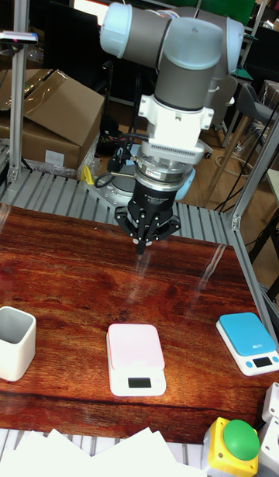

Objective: Place the block on the scale

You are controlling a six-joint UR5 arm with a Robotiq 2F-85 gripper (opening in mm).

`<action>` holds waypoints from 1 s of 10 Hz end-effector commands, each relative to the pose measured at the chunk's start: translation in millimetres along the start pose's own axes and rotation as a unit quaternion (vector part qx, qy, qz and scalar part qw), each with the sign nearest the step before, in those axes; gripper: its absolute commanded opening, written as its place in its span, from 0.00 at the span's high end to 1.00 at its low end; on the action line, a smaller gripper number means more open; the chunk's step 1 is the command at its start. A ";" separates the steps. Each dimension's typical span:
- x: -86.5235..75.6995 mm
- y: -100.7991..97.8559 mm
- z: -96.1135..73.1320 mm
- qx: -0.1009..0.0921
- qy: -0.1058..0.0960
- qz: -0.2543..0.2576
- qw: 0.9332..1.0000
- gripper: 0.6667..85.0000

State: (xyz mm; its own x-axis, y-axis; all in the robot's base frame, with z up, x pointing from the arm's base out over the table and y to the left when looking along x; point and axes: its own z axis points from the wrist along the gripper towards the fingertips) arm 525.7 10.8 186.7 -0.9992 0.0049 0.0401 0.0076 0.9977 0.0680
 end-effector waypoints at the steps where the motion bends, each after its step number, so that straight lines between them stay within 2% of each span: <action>1: 8.0 -14.0 -7.4 -0.015 0.009 -0.020 1.000 1.00; 3: 8.1 -17.6 -7.4 -0.018 0.008 -0.038 0.999 1.00; 4: 7.4 -13.6 -7.5 -0.026 0.006 -0.049 0.998 1.00; 5: 7.9 -3.7 -8.2 -0.045 0.005 -0.060 0.997 0.96; 6: 9.1 -8.4 -7.9 -0.036 0.008 -0.060 0.998 0.94; 8: 9.0 -33.9 -7.3 0.014 0.010 0.001 1.000 1.00; 9: 10.2 -29.5 -7.3 0.005 0.013 -0.002 1.000 0.99; 10: 3.1 -21.9 -7.2 -0.009 -0.001 -0.004 1.000 0.93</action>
State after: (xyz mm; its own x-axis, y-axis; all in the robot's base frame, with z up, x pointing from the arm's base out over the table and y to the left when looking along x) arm 517.5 -14.1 191.1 -0.9979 -0.0313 0.0559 -0.0272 0.9969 0.0734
